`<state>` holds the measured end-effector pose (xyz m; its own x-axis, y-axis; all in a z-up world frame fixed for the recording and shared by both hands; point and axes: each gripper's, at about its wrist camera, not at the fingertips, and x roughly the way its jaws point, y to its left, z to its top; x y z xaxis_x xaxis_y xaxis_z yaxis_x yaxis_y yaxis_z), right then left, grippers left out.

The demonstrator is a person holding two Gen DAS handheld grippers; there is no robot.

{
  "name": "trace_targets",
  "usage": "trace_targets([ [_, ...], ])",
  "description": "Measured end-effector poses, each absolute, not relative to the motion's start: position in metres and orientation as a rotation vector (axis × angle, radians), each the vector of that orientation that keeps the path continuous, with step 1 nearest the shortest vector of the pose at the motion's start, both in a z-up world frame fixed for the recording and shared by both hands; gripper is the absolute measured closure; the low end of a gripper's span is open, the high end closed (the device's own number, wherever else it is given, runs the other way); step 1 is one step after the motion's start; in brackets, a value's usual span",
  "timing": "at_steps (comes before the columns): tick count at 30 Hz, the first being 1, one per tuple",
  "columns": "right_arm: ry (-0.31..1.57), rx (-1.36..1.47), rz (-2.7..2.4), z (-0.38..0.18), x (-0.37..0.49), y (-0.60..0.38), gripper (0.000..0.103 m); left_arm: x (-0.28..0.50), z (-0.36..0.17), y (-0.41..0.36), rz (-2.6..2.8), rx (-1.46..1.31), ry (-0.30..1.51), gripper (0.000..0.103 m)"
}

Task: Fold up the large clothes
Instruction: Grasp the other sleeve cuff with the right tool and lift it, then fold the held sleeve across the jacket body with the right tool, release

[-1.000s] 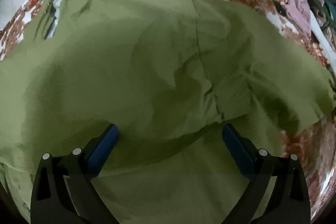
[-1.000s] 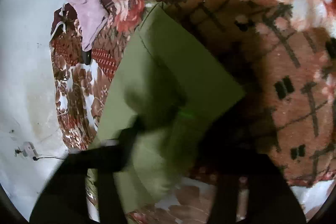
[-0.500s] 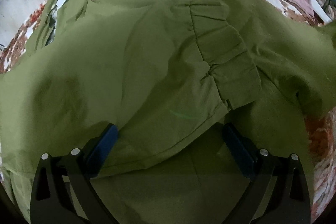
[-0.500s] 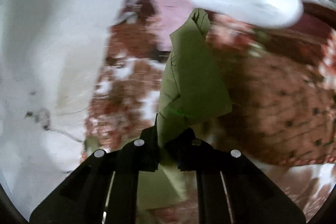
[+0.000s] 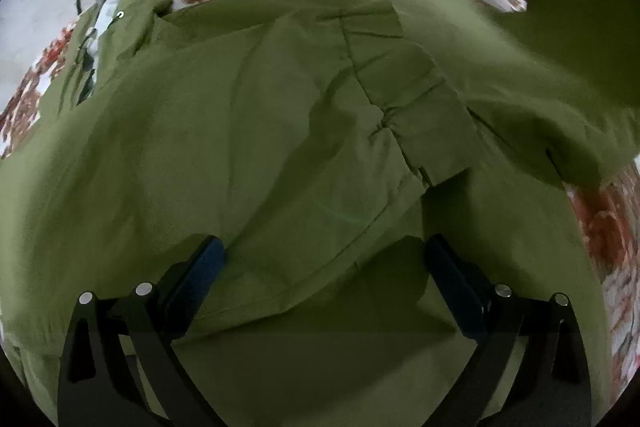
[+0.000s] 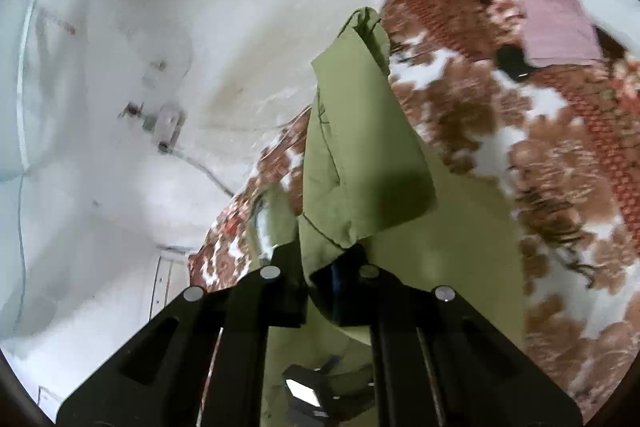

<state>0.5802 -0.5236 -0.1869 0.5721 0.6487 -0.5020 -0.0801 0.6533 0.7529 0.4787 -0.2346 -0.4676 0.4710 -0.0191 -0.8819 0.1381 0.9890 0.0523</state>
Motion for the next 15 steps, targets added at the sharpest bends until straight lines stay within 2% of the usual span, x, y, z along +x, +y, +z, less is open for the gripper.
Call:
trace_targets([
  [10,0.913,0.64,0.63,-0.168,0.584,-0.382,0.095,0.458,-0.459,-0.224,-0.213,0.142,1.058,0.005],
  [15,0.946,0.62,0.699,-0.172,0.579,-0.324,0.095,0.444,-0.445,-0.194,-0.179,0.137,1.022,0.005],
])
